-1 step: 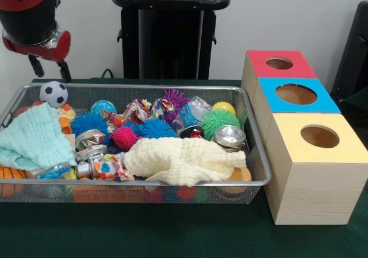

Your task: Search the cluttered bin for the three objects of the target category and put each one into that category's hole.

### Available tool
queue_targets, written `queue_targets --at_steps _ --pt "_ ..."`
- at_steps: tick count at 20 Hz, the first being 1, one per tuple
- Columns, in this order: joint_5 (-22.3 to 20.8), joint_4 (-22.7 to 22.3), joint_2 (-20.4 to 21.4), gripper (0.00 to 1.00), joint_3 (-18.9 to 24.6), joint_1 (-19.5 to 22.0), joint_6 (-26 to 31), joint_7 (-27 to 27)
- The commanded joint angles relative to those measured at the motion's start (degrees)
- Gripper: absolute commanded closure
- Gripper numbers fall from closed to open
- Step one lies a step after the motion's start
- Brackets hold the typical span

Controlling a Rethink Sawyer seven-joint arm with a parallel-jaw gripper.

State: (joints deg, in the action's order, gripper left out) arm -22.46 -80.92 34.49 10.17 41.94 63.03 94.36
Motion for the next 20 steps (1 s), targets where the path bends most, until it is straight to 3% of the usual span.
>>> queue_targets --at_steps 1,4,8,20 --pt "-6.4 -6.5 -1.5 0.0 6.7 2.7 -7.8 -18.3" --pt "-7.0 -7.4 -1.3 0.0 7.6 3.5 -8.7 -18.6" --pt "-8.4 -12.7 0.6 0.0 8.1 5.8 -14.4 -17.5" --pt "-10.2 -18.4 2.6 0.0 10.8 8.5 -18.0 -14.2"
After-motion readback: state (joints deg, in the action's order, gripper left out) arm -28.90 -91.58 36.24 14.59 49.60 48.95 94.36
